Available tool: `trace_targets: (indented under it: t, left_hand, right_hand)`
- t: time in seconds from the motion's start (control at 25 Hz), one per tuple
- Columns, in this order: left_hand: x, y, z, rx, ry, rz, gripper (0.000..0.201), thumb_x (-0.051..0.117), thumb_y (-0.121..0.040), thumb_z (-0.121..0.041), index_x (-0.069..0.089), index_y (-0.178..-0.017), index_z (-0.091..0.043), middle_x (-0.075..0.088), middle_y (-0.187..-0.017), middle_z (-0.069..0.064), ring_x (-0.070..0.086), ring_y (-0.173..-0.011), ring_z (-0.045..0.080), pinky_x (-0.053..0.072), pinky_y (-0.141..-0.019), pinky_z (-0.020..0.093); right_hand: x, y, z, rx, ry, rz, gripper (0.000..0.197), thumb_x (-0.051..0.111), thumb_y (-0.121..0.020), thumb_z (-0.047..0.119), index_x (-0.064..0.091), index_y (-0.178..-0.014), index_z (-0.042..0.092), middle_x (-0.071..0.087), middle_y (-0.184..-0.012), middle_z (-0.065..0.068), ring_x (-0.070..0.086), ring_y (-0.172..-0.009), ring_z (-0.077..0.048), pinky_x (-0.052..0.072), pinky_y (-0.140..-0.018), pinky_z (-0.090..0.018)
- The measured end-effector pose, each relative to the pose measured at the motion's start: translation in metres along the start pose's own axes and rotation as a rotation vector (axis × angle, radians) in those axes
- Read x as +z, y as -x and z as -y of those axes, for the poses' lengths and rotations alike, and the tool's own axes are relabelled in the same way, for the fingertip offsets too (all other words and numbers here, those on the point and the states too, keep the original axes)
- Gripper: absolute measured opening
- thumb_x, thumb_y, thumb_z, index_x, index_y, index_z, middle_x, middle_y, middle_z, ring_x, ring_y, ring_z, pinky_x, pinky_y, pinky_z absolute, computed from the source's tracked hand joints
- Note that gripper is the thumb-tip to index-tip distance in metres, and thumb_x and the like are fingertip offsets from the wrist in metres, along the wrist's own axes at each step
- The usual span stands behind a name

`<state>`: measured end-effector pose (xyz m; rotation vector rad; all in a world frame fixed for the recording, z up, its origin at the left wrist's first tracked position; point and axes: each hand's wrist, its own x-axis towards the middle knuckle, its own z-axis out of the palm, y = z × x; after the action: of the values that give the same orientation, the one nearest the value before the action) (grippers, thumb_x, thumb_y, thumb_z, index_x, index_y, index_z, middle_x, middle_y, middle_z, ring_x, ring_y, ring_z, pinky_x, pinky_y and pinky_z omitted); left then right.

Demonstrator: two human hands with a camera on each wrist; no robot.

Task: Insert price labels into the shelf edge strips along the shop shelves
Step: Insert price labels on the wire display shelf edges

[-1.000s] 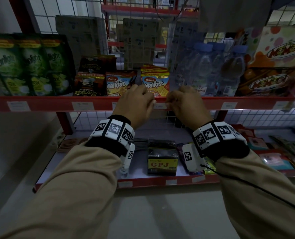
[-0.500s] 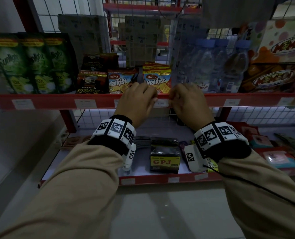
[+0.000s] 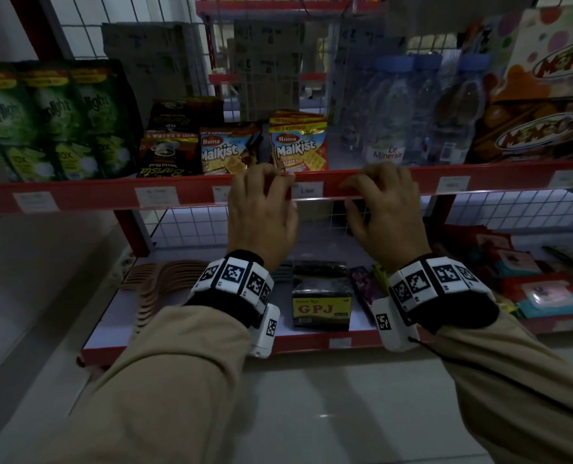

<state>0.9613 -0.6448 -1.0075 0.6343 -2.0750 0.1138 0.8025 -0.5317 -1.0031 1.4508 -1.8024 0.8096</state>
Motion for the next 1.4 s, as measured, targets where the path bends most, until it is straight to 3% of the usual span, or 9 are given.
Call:
trace_targets:
  t: [0.2,0.44,0.56,0.72,0.88,1.0,1.24,1.4]
  left_hand:
    - [0.037,0.062,-0.022,-0.062,-0.016,0.139,0.049,0.06,-0.079,-0.023,0.052,-0.127,-0.02,0.039,-0.139,0.011,0.033,-0.127,0.033,0.032,-0.103,0.048]
    - [0.09,0.145,-0.04,0.081,0.053,0.484,0.021,0.063,-0.075,-0.016,0.064,-0.096,-0.016,0.059,-0.106,0.005,0.054,-0.096,0.03,0.038,-0.08,0.038]
    - [0.108,0.183,-0.037,0.046,0.054,0.705,0.029,0.055,-0.084,-0.019,0.061,-0.112,-0.018,0.058,-0.112,0.003,0.051,-0.104,0.027,0.036,-0.087,0.036]
    - [0.118,0.221,-0.032,-0.023,0.023,0.878,0.05,0.047,-0.089,-0.023,0.042,-0.138,-0.02,0.046,-0.135,-0.001,0.04,-0.123,0.021,0.03,-0.101,0.033]
    - [0.121,0.237,-0.027,-0.045,0.002,0.904,0.058,0.046,-0.088,-0.024,0.032,-0.144,-0.021,0.039,-0.14,-0.002,0.036,-0.125,0.02,0.029,-0.102,0.032]
    - [0.122,0.237,-0.027,-0.043,-0.024,0.847,0.06,0.053,-0.083,-0.026,0.038,-0.141,-0.02,0.043,-0.135,0.0,0.039,-0.119,0.023,0.033,-0.098,0.034]
    - [0.123,0.237,-0.025,-0.089,-0.074,0.727,0.062,0.064,-0.074,-0.027,0.045,-0.133,-0.024,0.046,-0.13,0.003,0.042,-0.117,0.025,0.034,-0.095,0.042]
    - [0.121,0.234,-0.023,-0.085,-0.086,0.7,0.052,0.064,-0.074,-0.025,0.054,-0.124,-0.028,0.051,-0.126,0.0,0.047,-0.115,0.026,0.035,-0.094,0.043]
  right_hand:
    - [0.023,0.062,-0.033,0.147,-0.204,0.063,0.021,0.064,-0.081,0.012,0.062,-0.102,0.01,0.055,-0.098,-0.01,0.051,-0.092,-0.027,0.042,-0.077,-0.033]
    - [0.056,0.167,-0.047,0.196,-0.211,0.429,0.018,0.066,-0.081,0.008,0.062,-0.099,0.009,0.056,-0.095,-0.014,0.053,-0.086,-0.035,0.044,-0.068,-0.034]
    - [0.068,0.209,-0.042,0.182,-0.228,0.641,0.028,0.064,-0.077,0.005,0.063,-0.104,0.009,0.057,-0.101,-0.014,0.054,-0.093,-0.036,0.048,-0.07,-0.04]
    - [0.079,0.232,-0.042,0.123,-0.202,0.692,0.029,0.065,-0.073,0.002,0.064,-0.102,0.004,0.059,-0.102,-0.016,0.056,-0.091,-0.036,0.049,-0.071,-0.039]
    - [0.085,0.242,-0.038,0.051,-0.125,0.656,0.038,0.067,-0.074,0.008,0.064,-0.112,0.005,0.061,-0.109,-0.015,0.059,-0.089,-0.034,0.051,-0.073,-0.041]
    - [0.086,0.247,-0.035,0.031,-0.055,0.666,0.045,0.066,-0.075,0.011,0.06,-0.119,0.006,0.059,-0.114,-0.015,0.058,-0.093,-0.035,0.05,-0.073,-0.044]
    - [0.093,0.232,-0.028,0.16,-0.022,0.704,0.037,0.063,-0.079,0.027,0.058,-0.109,0.006,0.052,-0.109,-0.015,0.049,-0.095,-0.034,0.043,-0.077,-0.042]
    - [0.093,0.232,-0.027,0.131,0.013,0.746,0.038,0.06,-0.079,0.036,0.057,-0.107,0.009,0.053,-0.105,-0.01,0.046,-0.094,-0.032,0.04,-0.078,-0.042]
